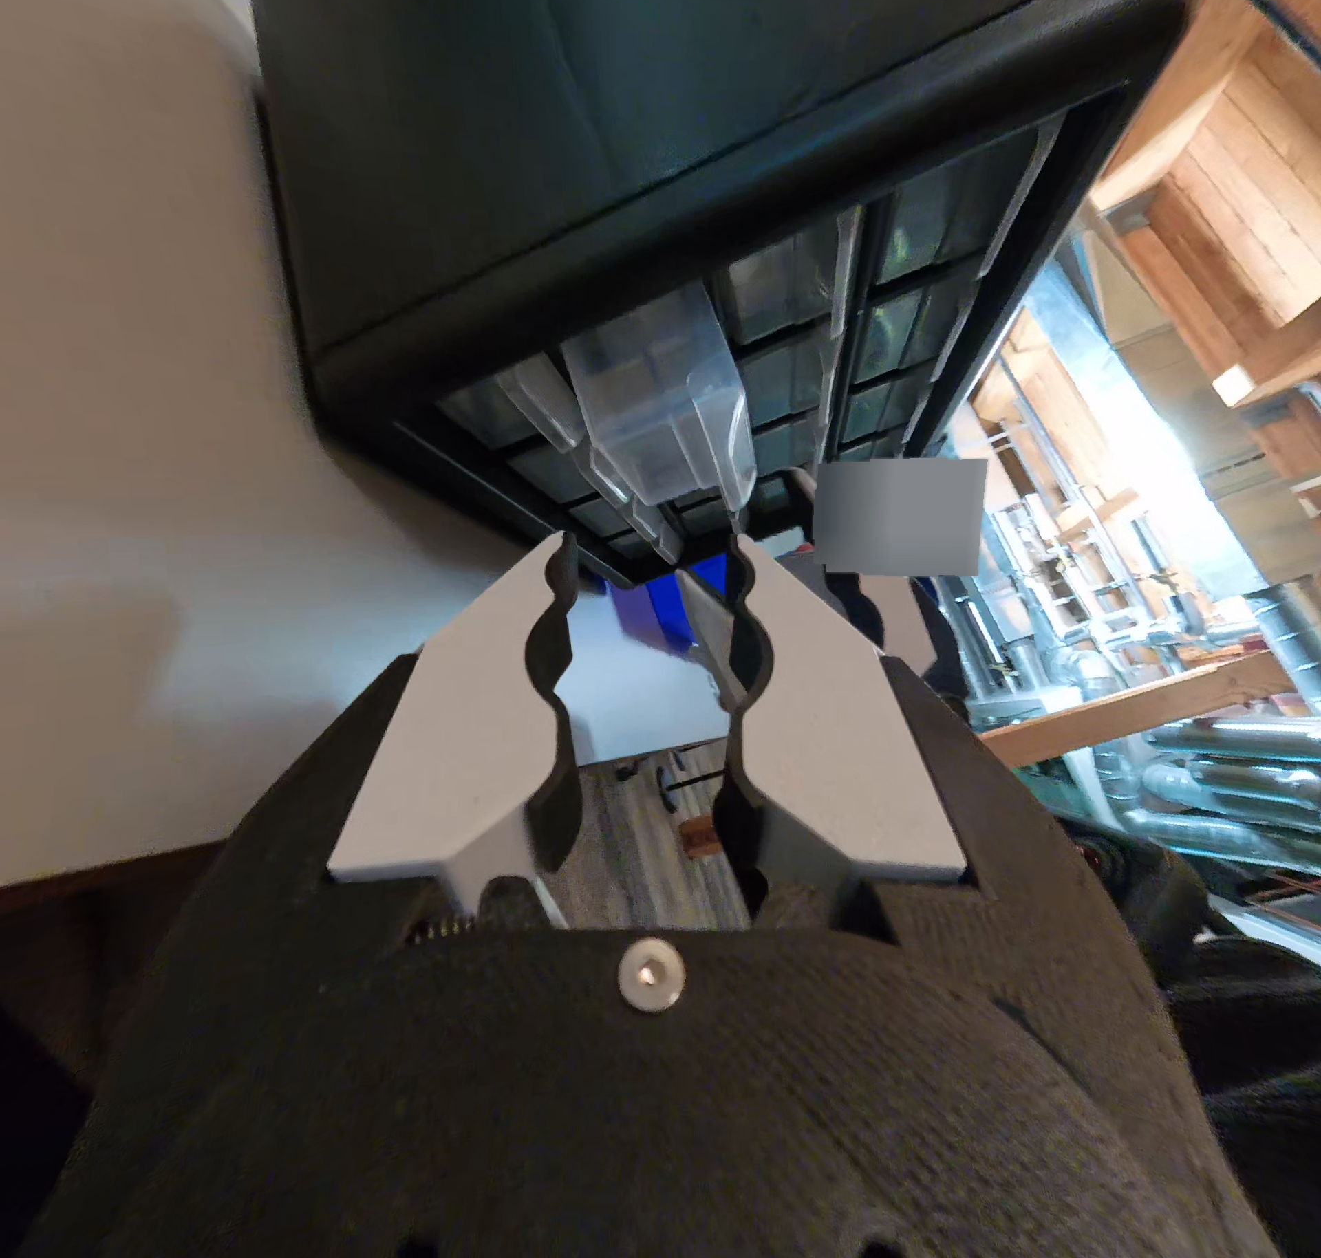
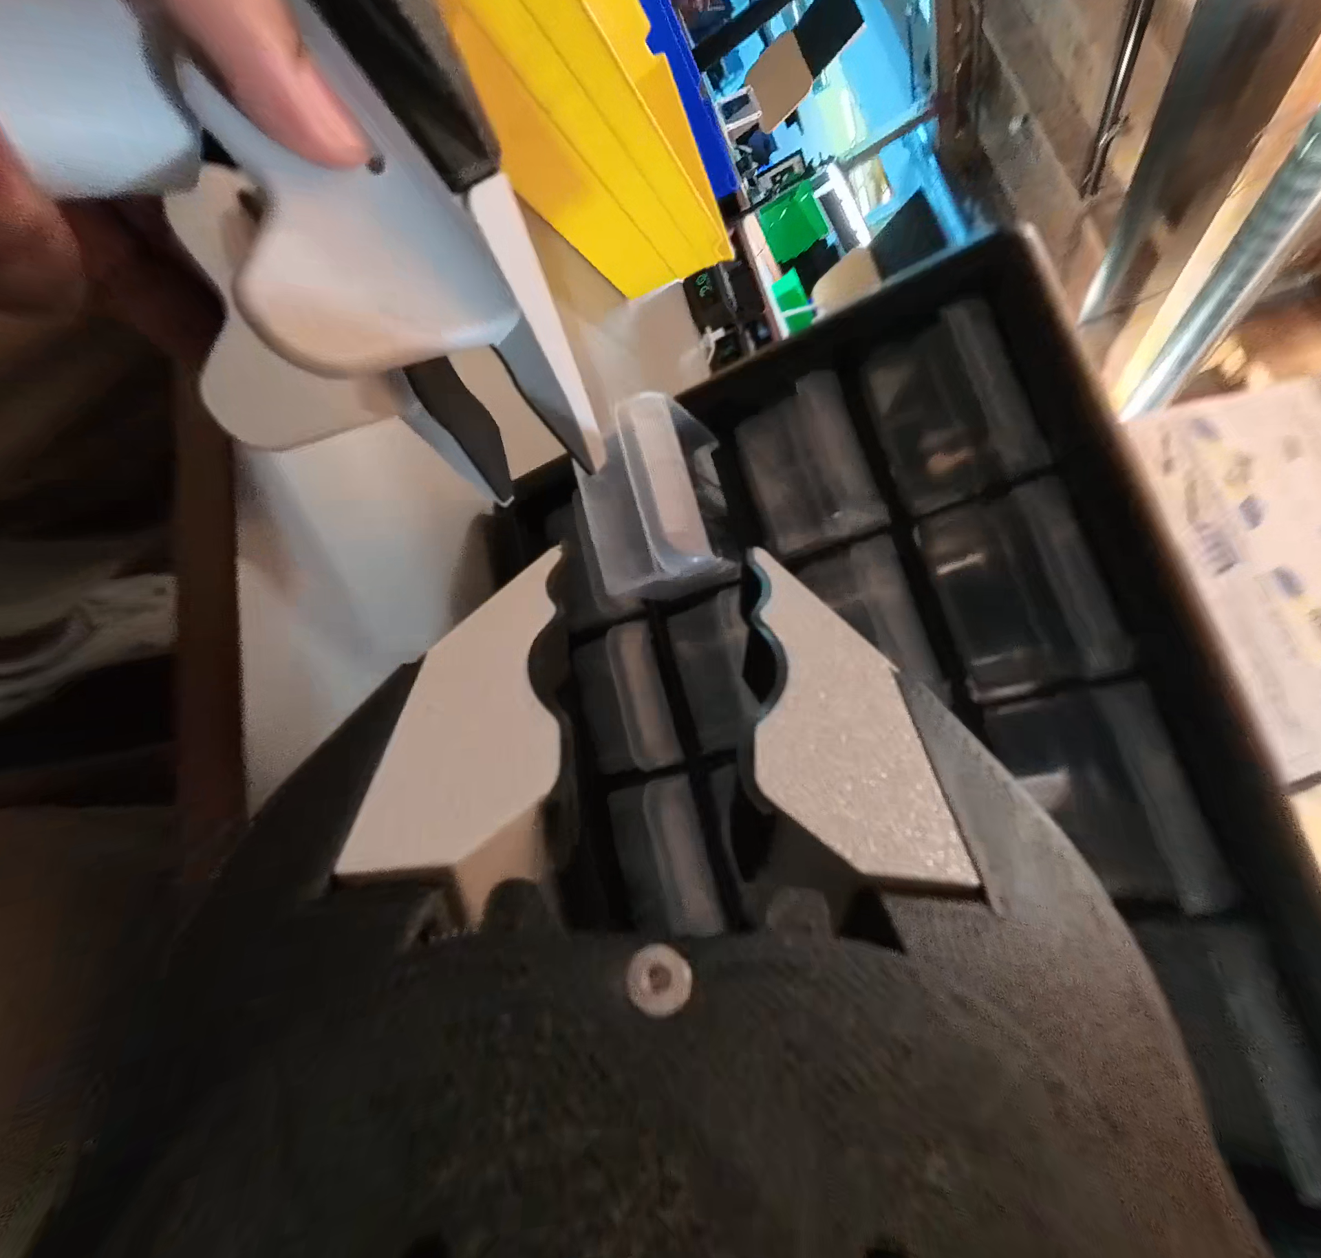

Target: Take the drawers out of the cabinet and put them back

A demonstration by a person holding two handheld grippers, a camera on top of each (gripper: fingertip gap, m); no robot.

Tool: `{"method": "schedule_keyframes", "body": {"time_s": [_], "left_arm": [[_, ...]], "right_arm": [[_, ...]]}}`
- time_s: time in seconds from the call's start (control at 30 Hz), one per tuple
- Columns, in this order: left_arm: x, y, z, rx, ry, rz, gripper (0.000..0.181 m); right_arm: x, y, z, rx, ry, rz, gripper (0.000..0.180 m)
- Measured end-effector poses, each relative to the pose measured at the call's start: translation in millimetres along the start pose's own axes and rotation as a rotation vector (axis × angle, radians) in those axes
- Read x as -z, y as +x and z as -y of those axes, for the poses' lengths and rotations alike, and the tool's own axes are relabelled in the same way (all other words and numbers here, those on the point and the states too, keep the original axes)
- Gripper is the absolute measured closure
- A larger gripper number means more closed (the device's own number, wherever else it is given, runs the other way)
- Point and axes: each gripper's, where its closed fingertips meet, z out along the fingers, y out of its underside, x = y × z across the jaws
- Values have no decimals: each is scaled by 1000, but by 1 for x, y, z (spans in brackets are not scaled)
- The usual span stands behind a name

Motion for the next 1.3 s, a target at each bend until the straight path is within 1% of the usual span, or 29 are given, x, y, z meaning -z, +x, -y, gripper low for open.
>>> {"method": "schedule_keyframes", "body": {"time_s": [0.1,0.2,0.27,0.33,0.43,0.57,0.63,0.7,0.83,1.03,1.17,1.23,1.3], "left_arm": [[4,-7,14,-61,19,42,138],[6,-13,24,-101,12,83,129],[3,-17,17,-124,-66,98,121],[1,-16,9,-131,-139,83,109],[1,-17,2,-118,-202,66,101],[2,-17,0,-112,-243,52,100],[3,-14,2,-135,-258,42,101],[4,-16,-1,-167,-306,46,102],[4,-16,3,-200,-296,40,109],[2,-9,-1,-201,-322,-17,116],[5,-16,10,-278,-306,40,113],[8,-25,17,-315,-323,75,108],[12,-30,23,-335,-340,87,107]], "right_arm": [[-8,0,2,167,1,-38,132],[-14,-6,-4,223,-21,-29,129],[-17,-4,-4,248,-24,-39,129],[-20,-4,-2,257,-19,-37,129],[-21,-6,5,336,-4,-51,129],[-27,-11,2,471,-35,-68,126],[-31,-13,-2,508,-60,-66,122],[-33,-11,-4,530,-76,-79,124],[-31,-5,-2,527,-67,-103,139],[-27,-7,1,536,-54,-105,140],[-22,-9,4,523,-42,-93,140],[-20,-10,4,501,-35,-84,141],[-18,-10,3,481,-31,-73,140]]}}
